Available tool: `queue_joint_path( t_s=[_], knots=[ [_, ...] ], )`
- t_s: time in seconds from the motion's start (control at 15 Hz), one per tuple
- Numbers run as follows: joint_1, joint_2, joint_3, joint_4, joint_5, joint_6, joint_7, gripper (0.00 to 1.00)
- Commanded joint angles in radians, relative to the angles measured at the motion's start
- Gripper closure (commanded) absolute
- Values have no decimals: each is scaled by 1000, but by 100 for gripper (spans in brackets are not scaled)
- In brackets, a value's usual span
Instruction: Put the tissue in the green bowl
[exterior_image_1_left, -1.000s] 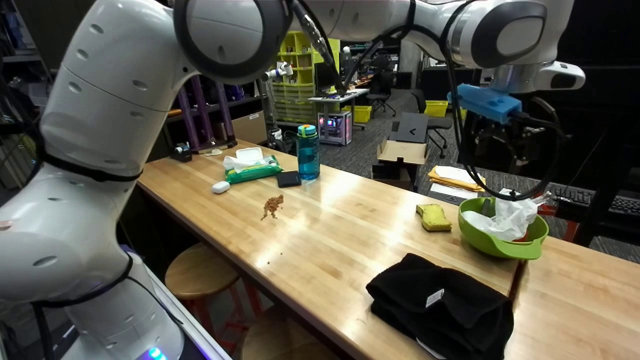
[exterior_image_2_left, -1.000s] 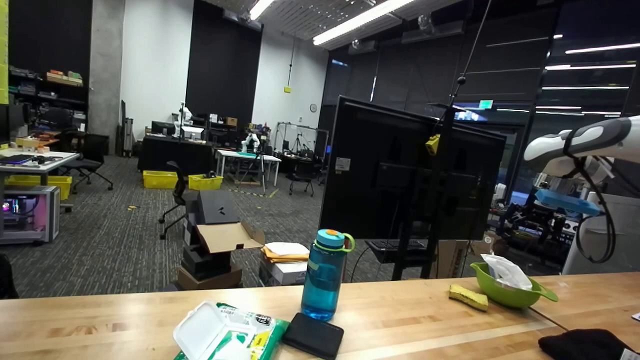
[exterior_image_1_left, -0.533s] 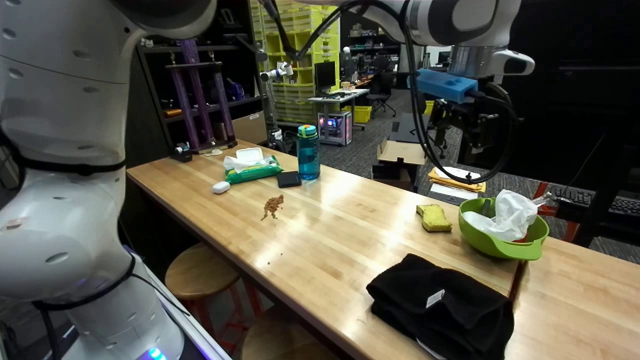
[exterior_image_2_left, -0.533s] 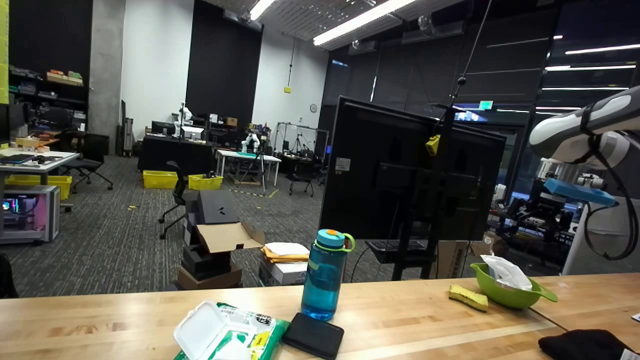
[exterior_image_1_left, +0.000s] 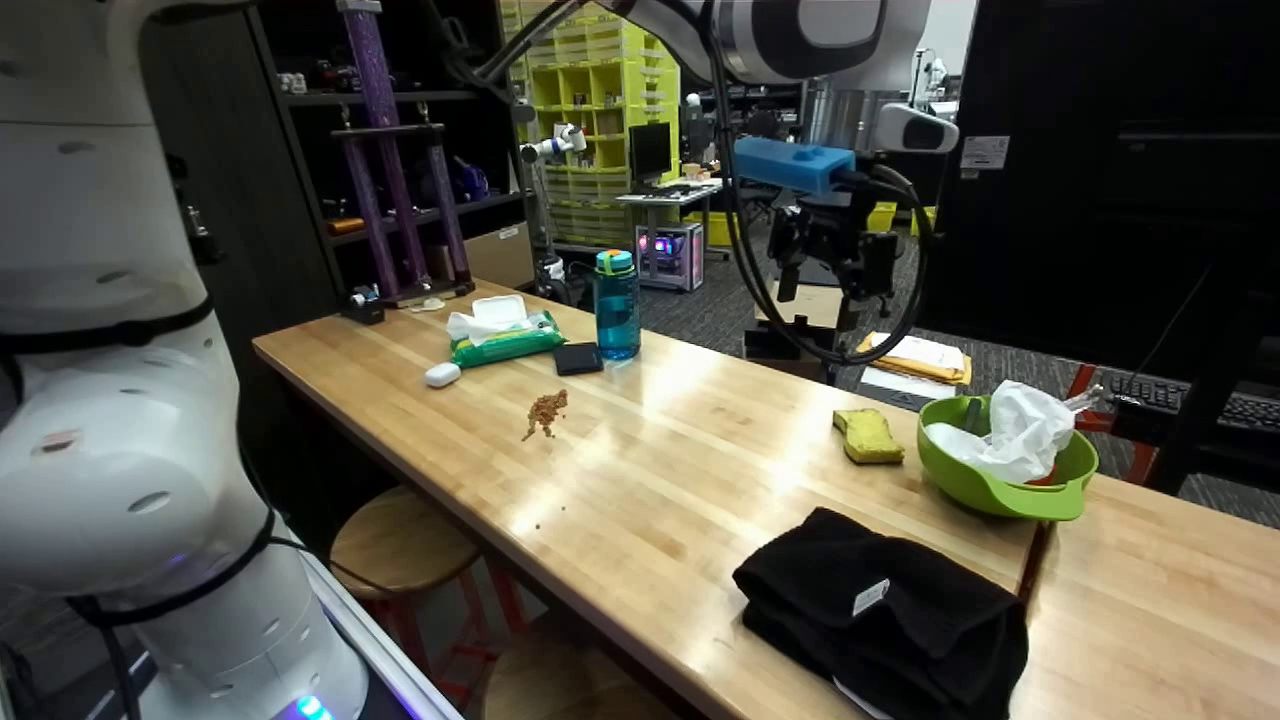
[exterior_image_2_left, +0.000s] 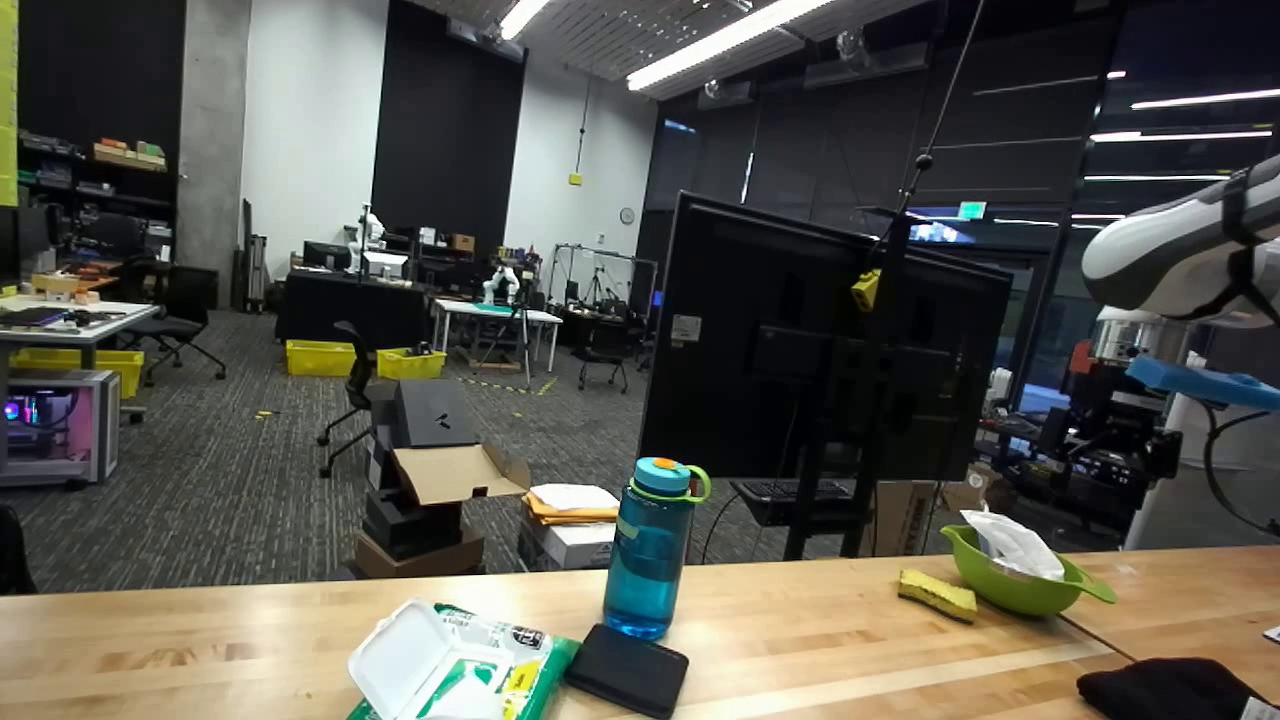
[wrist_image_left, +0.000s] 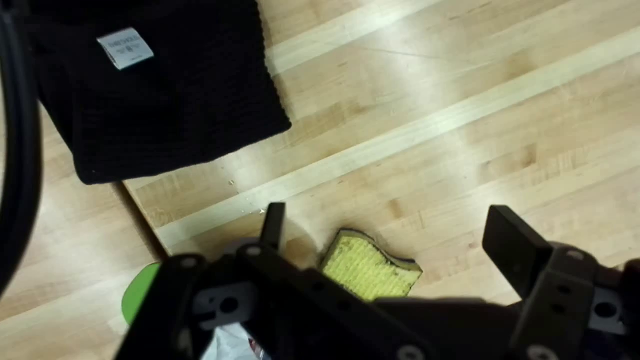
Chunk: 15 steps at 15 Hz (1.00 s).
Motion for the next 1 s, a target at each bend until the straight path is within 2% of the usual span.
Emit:
queue_joint_path(
  t_s=[0.0,0.4,0.87,0.93],
  knots=[
    [63,-141,-12,-154,-45,7,-8,0],
    [166,-281,39,-335,-48,23,60,0],
    [290,-422,164,-566,-14,107,268,0],
    [273,-341,134,-479,-24,73,216,0]
  ],
)
